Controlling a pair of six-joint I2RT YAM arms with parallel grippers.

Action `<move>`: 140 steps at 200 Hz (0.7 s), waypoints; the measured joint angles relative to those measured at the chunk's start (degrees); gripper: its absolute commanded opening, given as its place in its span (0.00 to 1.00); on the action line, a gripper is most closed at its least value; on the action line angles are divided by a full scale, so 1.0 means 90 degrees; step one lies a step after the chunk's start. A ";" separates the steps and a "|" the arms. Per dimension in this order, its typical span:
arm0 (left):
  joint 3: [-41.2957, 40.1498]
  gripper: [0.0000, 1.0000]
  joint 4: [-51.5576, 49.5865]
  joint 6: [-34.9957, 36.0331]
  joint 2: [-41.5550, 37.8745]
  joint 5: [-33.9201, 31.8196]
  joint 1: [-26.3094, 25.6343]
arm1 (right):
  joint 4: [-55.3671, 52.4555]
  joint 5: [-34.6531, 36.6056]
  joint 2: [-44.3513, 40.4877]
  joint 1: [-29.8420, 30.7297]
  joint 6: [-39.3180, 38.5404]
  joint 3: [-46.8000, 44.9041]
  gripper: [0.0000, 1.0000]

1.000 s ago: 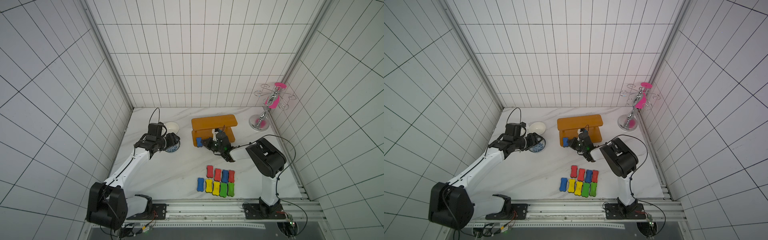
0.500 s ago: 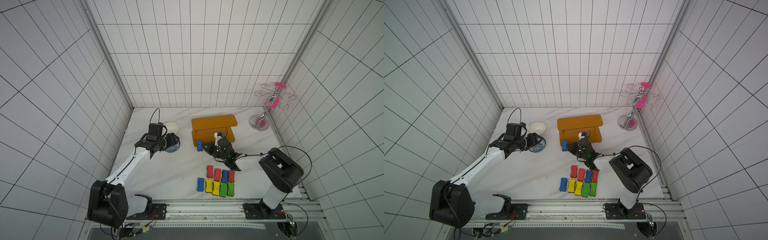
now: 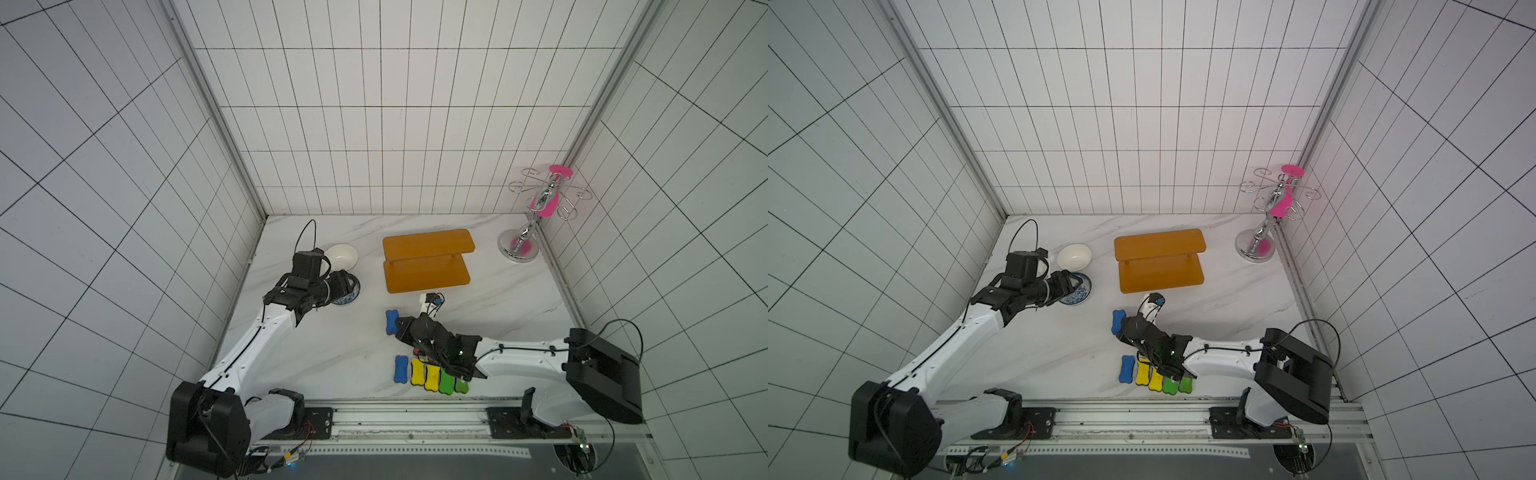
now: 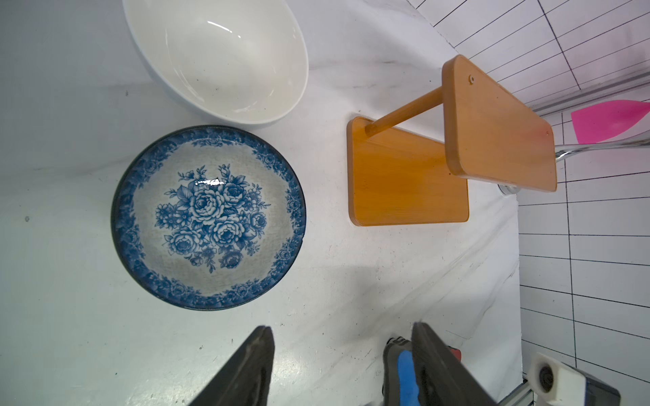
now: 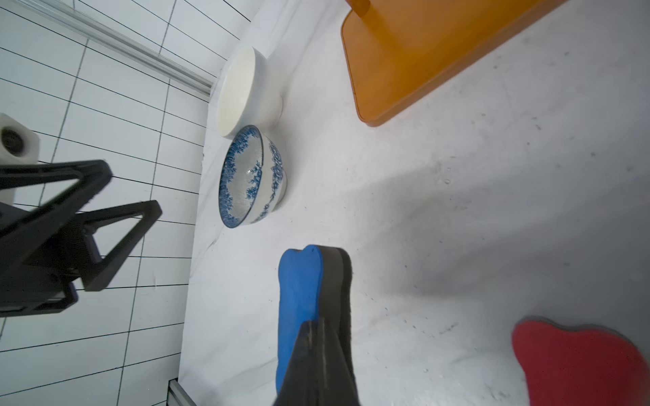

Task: Remove the whiteboard erasers from the shelf
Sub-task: Place the whiteboard eraser at the center of the board.

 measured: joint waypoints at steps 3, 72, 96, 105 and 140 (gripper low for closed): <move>0.0000 0.66 0.0000 0.0002 -0.0010 0.0002 0.0000 | -0.0022 0.0032 0.0022 0.0017 0.0032 0.0000 0.00; -0.0022 0.66 0.0007 0.0002 -0.0131 0.0078 0.0000 | -0.0427 0.0442 0.0270 0.0151 0.0610 -0.0007 0.00; -0.0029 0.67 0.0005 0.0002 -0.0131 0.0075 0.0000 | -0.0364 0.0425 0.0464 0.0151 0.0724 -0.0092 0.00; -0.0029 0.66 0.0002 0.0002 -0.0131 0.0075 0.0000 | -0.0355 0.0401 0.0503 0.0151 0.0763 -0.0151 0.00; -0.0029 0.67 0.0002 0.0002 -0.0131 0.0073 0.0000 | -0.0243 0.0333 0.0508 0.0151 0.0903 -0.0452 0.00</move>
